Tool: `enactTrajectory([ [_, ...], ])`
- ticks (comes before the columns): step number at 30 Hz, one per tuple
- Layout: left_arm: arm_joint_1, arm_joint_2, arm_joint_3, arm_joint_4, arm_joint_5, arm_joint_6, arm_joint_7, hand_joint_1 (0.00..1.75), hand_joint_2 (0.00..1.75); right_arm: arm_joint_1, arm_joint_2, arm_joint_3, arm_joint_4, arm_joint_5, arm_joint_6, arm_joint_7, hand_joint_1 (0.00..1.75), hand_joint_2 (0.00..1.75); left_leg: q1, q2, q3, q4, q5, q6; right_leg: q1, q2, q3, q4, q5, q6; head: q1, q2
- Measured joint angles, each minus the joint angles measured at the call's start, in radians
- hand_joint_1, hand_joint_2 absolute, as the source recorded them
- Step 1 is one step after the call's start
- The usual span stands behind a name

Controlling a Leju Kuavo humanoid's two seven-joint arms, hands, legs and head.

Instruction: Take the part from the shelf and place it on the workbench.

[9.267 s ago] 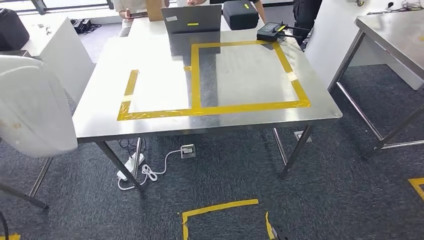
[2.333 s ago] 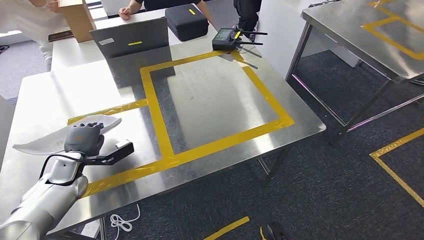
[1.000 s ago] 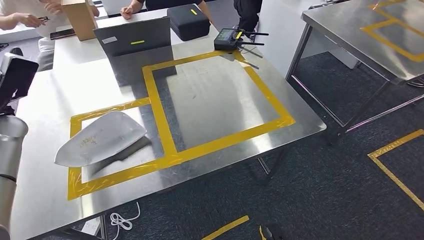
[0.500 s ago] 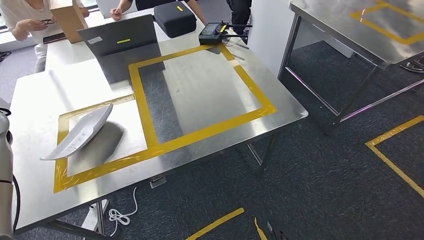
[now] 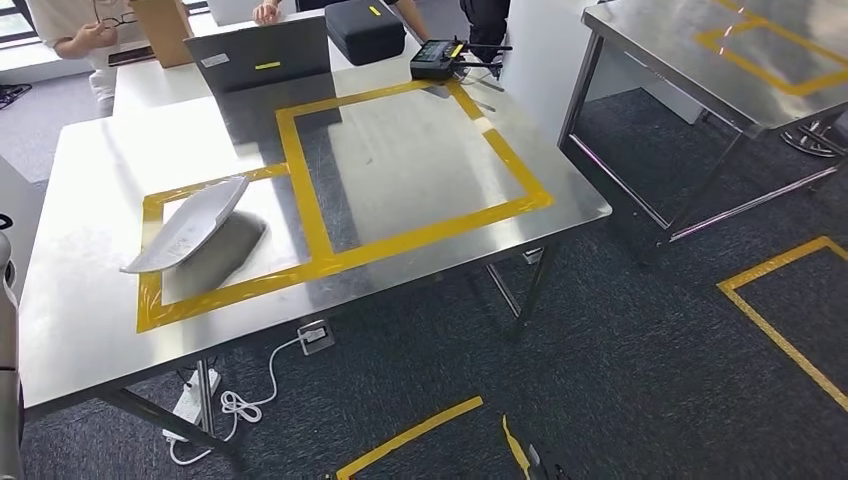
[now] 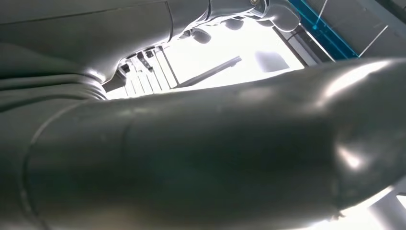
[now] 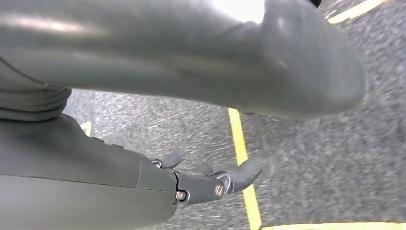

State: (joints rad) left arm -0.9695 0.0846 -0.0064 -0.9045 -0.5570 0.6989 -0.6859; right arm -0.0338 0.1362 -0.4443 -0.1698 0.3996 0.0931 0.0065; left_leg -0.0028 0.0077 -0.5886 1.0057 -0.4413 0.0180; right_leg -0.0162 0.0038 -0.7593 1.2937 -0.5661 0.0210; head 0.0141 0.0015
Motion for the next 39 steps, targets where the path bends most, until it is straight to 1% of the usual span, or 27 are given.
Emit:
enactTrajectory([
  [1,0.008,0.002,-0.001,-0.007,-0.003,0.000,-0.002,0.00,0.00,0.000,0.000,-0.001,0.000,0.000,-0.001,0.002,0.00,0.00,0.001,0.000,-0.016,0.003,0.010,-0.003,-0.001,0.000,0.008,0.023,0.008,0.003,0.001,0.000],
  [2,0.019,0.004,-0.002,-0.018,-0.016,0.000,-0.004,0.00,0.00,0.000,-0.001,-0.001,0.000,-0.001,-0.001,0.005,0.00,0.00,0.003,0.000,-0.031,0.008,0.019,-0.007,-0.003,0.000,0.035,0.008,0.031,0.006,0.002,0.000],
  [3,0.031,0.008,-0.002,-0.033,-0.039,0.000,-0.005,0.00,0.00,0.000,-0.001,-0.002,0.000,-0.001,-0.002,0.007,0.00,0.00,0.006,0.001,-0.047,0.015,0.026,-0.012,-0.005,-0.001,0.079,-0.039,0.055,0.008,0.004,0.000],
  [4,0.043,0.011,-0.001,-0.052,-0.069,0.000,-0.006,0.00,0.00,-0.001,-0.001,-0.002,0.000,-0.001,-0.002,0.008,0.00,0.00,0.007,0.001,-0.062,0.023,0.032,-0.018,-0.006,-0.001,0.131,-0.107,0.059,0.010,0.006,0.000],
  [6,0.067,0.020,0.005,-0.093,-0.118,0.000,-0.008,0.00,0.00,-0.001,0.000,-0.004,0.000,0.000,-0.002,0.010,0.00,0.00,0.005,0.002,-0.081,0.037,0.042,-0.031,-0.004,0.003,0.198,-0.207,0.044,0.000,0.010,0.000],
  [7,0.080,0.026,0.012,-0.112,-0.130,0.000,-0.008,0.00,0.00,-0.002,0.000,-0.004,0.000,0.001,-0.002,0.011,0.00,0.00,0.004,0.002,-0.085,0.039,0.048,-0.037,-0.002,0.006,0.207,-0.227,0.033,-0.009,0.012,0.000],
  [9,0.111,0.043,0.029,-0.146,-0.129,0.000,-0.007,0.00,0.00,0.000,0.000,-0.007,0.000,0.005,-0.002,0.014,0.00,0.00,0.004,0.002,-0.087,0.036,0.058,-0.050,-0.001,0.007,0.199,-0.233,0.044,-0.030,0.012,0.000],
  [10,0.129,0.059,0.041,-0.159,-0.116,0.000,-0.004,0.00,0.00,0.000,0.000,-0.009,0.000,0.007,-0.003,0.016,0.00,0.00,0.006,0.001,-0.091,0.041,0.049,-0.056,-0.002,0.005,0.193,-0.234,0.053,-0.039,0.010,0.000],
  [12,0.169,0.099,0.073,-0.179,-0.068,0.000,0.009,0.00,0.00,0.000,0.000,-0.012,0.000,0.008,-0.006,0.021,0.00,0.00,0.009,-0.003,-0.114,0.099,-0.020,-0.068,-0.004,0.004,0.175,-0.240,0.076,-0.053,0.006,0.000],
  [14,0.228,0.146,0.125,-0.196,-0.002,0.000,0.027,0.00,0.00,0.002,0.000,-0.014,0.000,0.009,-0.010,0.029,0.00,0.00,0.009,-0.005,-0.143,0.219,-0.112,-0.075,-0.003,0.006,0.148,-0.242,0.099,-0.059,0.000,0.000],
  [15,0.270,0.172,0.157,-0.203,0.046,-0.003,0.036,0.00,0.00,0.003,0.000,-0.015,0.000,0.010,-0.012,0.034,0.00,0.00,0.009,-0.005,-0.149,0.271,-0.135,-0.077,-0.002,0.008,0.133,-0.241,0.110,-0.060,-0.001,0.000],
  [16,0.320,0.200,0.192,-0.208,0.106,-0.010,0.046,0.00,0.00,0.004,0.001,-0.016,0.000,0.011,-0.014,0.038,0.00,0.00,0.008,-0.006,-0.141,0.299,-0.135,-0.076,0.000,0.010,0.119,-0.241,0.120,-0.061,-0.002,0.000],
  [17,0.376,0.226,0.228,-0.209,0.178,-0.025,0.056,0.00,0.00,0.006,0.003,-0.016,0.000,0.011,-0.015,0.040,0.00,0.00,0.007,-0.006,-0.116,0.294,-0.116,-0.073,0.001,0.013,0.107,-0.241,0.129,-0.062,-0.003,0.000],
  [19,0.495,0.266,0.323,-0.199,0.345,-0.081,0.071,0.00,0.00,0.010,0.008,-0.019,0.000,0.008,-0.017,0.032,0.00,0.00,-0.002,-0.004,-0.016,0.184,-0.079,-0.053,0.003,0.018,0.091,-0.241,0.145,-0.060,-0.005,0.000],
  [21,0.599,0.278,0.429,-0.157,0.484,-0.153,0.066,0.00,0.00,0.012,0.015,-0.023,0.000,0.001,-0.015,0.007,0.00,0.00,-0.013,0.005,0.078,0.049,-0.090,-0.033,0.004,0.019,0.086,-0.243,0.160,-0.052,-0.006,0.000],
  [23,0.675,0.262,0.531,-0.065,0.569,-0.216,0.062,0.00,0.00,0.013,0.019,-0.028,0.000,-0.004,-0.014,-0.021,0.00,0.00,-0.022,0.012,0.103,-0.004,-0.100,-0.024,-0.001,0.016,0.089,-0.253,0.175,-0.038,-0.009,0.000],
  [25,0.737,0.227,0.630,0.070,0.628,-0.281,0.087,0.00,0.00,0.014,0.019,-0.033,0.000,-0.005,-0.014,-0.035,0.00,0.00,-0.021,0.012,0.098,-0.019,-0.077,-0.014,-0.004,0.011,0.090,-0.259,0.178,-0.025,-0.013,0.000],
  [26,0.765,0.202,0.676,0.146,0.654,-0.317,0.119,0.00,0.00,0.015,0.019,-0.036,0.000,-0.003,-0.015,-0.036,0.00,0.00,-0.018,0.012,0.093,-0.026,-0.063,-0.007,-0.003,0.008,0.085,-0.245,0.155,-0.020,-0.012,0.000],
  [27,0.793,0.175,0.718,0.220,0.679,-0.346,0.171,0.00,0.00,0.016,0.018,-0.038,0.000,0.002,-0.016,-0.031,0.00,0.00,-0.014,0.013,0.085,-0.032,-0.050,-0.002,-0.002,0.005,0.076,-0.211,0.113,-0.016,-0.011,0.000],
  [29,0.845,0.110,0.794,0.356,0.707,-0.355,0.333,0.00,0.00,0.016,0.014,-0.039,0.000,0.015,-0.020,-0.015,0.00,0.00,-0.014,0.016,0.061,-0.031,-0.030,0.004,-0.001,0.002,0.047,-0.091,0.007,-0.010,-0.007,0.000],
  [30,0.869,0.078,0.820,0.412,0.709,-0.338,0.413,0.00,0.00,0.016,0.011,-0.039,0.000,0.021,-0.021,-0.006,0.00,0.00,-0.014,0.018,0.047,-0.028,-0.019,0.005,0.000,0.002,0.037,-0.029,-0.024,-0.006,-0.006,0.000],
  [31,0.888,0.047,0.839,0.461,0.705,-0.317,0.472,0.00,0.00,0.016,0.007,-0.039,0.000,0.025,-0.022,0.000,0.00,0.00,-0.014,0.018,0.030,-0.023,-0.009,0.005,0.002,0.001,0.039,0.010,-0.030,-0.004,-0.004,0.000],
  [32,0.902,0.023,0.852,0.502,0.701,-0.300,0.506,0.00,0.00,0.016,0.003,-0.039,0.000,0.027,-0.022,0.005,0.00,0.00,-0.013,0.017,0.011,-0.016,0.001,0.005,0.005,0.001,0.058,0.015,-0.015,-0.005,-0.001,0.000],
  [34,0.914,-0.006,0.870,0.560,0.694,-0.283,0.531,0.00,0.00,0.014,-0.004,-0.039,0.000,0.029,-0.023,0.010,0.00,0.00,-0.012,0.012,-0.026,-0.001,0.018,0.002,0.011,0.001,0.153,-0.087,0.025,-0.013,0.009,0.000],
  [36,0.916,-0.017,0.888,0.594,0.689,-0.275,0.546,0.00,0.00,0.010,-0.009,-0.039,0.000,0.030,-0.024,0.011,0.00,0.00,-0.013,0.005,-0.047,0.009,0.033,-0.005,0.017,0.000,0.252,-0.229,0.022,-0.024,0.015,0.000],
  [37,0.916,-0.021,0.895,0.607,0.686,-0.273,0.551,0.00,0.00,0.009,-0.010,-0.039,0.000,0.030,-0.024,0.011,0.00,0.00,-0.013,0.003,-0.050,0.010,0.041,-0.010,0.019,0.000,0.277,-0.270,0.014,-0.030,0.017,0.000],
  [39,0.916,-0.027,0.906,0.629,0.684,-0.271,0.558,0.00,0.00,0.008,-0.010,-0.039,0.000,0.030,-0.026,0.012,0.00,0.00,-0.011,0.000,-0.050,0.003,0.060,-0.024,0.021,0.000,0.275,-0.288,0.025,-0.042,0.019,0.000],
])
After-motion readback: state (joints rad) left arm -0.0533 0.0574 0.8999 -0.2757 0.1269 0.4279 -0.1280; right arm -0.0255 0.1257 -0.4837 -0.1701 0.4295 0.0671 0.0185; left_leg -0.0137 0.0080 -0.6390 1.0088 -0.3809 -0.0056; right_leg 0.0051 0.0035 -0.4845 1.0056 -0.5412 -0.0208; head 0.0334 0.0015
